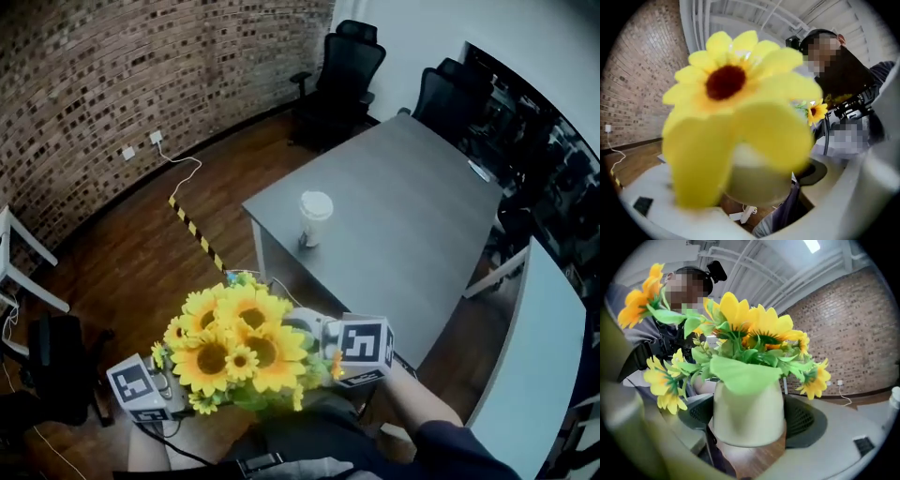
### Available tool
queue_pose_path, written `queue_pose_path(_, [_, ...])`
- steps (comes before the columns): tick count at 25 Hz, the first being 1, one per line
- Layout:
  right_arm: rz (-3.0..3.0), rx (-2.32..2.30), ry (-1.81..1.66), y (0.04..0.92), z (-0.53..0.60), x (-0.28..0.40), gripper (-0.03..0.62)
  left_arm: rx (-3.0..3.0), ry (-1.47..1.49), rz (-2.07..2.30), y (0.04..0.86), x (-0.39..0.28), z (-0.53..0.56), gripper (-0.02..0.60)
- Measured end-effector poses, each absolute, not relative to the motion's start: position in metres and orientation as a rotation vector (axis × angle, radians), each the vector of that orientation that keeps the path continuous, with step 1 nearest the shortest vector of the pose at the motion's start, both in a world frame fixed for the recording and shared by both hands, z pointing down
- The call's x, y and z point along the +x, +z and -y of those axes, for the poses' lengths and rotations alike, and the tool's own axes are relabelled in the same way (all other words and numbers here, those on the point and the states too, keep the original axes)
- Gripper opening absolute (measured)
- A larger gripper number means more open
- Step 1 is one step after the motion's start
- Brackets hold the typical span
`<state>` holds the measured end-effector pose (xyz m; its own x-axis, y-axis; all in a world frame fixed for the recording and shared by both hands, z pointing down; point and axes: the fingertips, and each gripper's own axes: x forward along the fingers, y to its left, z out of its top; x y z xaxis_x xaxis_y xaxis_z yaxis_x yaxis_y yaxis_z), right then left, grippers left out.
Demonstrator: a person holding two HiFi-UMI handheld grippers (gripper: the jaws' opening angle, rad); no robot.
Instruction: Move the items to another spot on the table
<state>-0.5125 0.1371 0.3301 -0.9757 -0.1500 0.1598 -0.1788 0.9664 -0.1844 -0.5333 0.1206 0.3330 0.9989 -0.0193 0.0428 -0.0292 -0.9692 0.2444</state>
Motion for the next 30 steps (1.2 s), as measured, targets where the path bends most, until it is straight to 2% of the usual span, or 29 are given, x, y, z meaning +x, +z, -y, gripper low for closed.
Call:
queue_pose_path(5, [2.915, 0.611, 0.361, 0.338, -0.129, -0.418, 0.469, 2.905, 0.199, -0.302, 0.335, -0.433, -0.111, 0.483])
queue_pose_path(10, [2.906, 0.92, 0.391, 0.345, -0.128, -0.329, 0.471, 2.918, 0.343, -0.451, 0.347, -0.343, -0.103, 0.482])
queue_pose_path(14, [2.891, 1.024, 0.379, 0.346, -0.129, -0.279, 0.471, 2.943, 0.479, -0.605, 0.359, -0.288, -0.107, 0.48])
queue_pose_path(21, [2.817, 1.151, 0.419, 0.385, -0.12, -0.23, 0.472, 2.894, 0.607, -0.79, 0.39, -0.231, -0.101, 0.472])
queue_pose_path(30, [2.586, 1.381, 0.48, 0.433, -0.074, -0.205, 0.472, 2.854, 0.747, -1.083, 0.435, -0.205, -0.062, 0.472])
